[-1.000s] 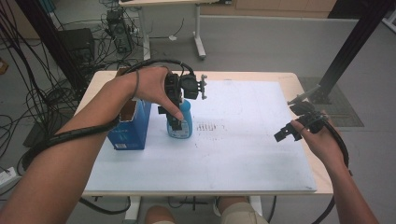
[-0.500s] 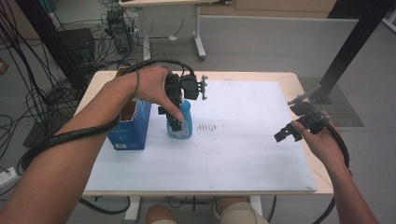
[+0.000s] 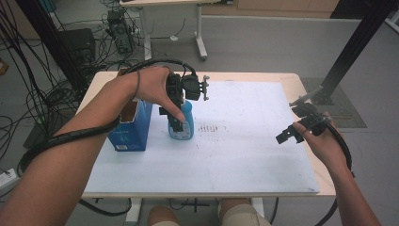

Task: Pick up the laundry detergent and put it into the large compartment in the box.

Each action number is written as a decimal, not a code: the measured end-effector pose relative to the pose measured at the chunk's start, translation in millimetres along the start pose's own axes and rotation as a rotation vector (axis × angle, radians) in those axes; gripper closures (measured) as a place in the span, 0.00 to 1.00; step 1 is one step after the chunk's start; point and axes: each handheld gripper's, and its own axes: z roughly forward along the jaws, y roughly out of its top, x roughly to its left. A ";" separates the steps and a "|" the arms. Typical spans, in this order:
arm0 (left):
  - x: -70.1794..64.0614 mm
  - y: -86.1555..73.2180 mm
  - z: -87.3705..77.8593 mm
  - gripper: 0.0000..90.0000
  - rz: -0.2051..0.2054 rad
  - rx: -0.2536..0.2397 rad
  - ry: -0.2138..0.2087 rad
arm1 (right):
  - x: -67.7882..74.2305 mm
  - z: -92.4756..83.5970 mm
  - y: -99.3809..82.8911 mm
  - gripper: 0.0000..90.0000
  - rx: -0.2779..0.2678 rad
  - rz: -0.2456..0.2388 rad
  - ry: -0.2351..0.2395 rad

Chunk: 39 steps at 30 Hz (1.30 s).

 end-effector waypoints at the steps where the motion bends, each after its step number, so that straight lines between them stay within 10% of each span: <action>1: 0.3 0.1 -0.3 0.09 -0.001 -0.001 -0.001 | 0.1 0.0 0.1 0.12 0.000 0.000 0.000; 39: 15.4 4.1 -2.0 0.08 -0.006 0.000 0.024 | 1.1 -1.6 -6.9 0.12 -0.004 0.000 -0.002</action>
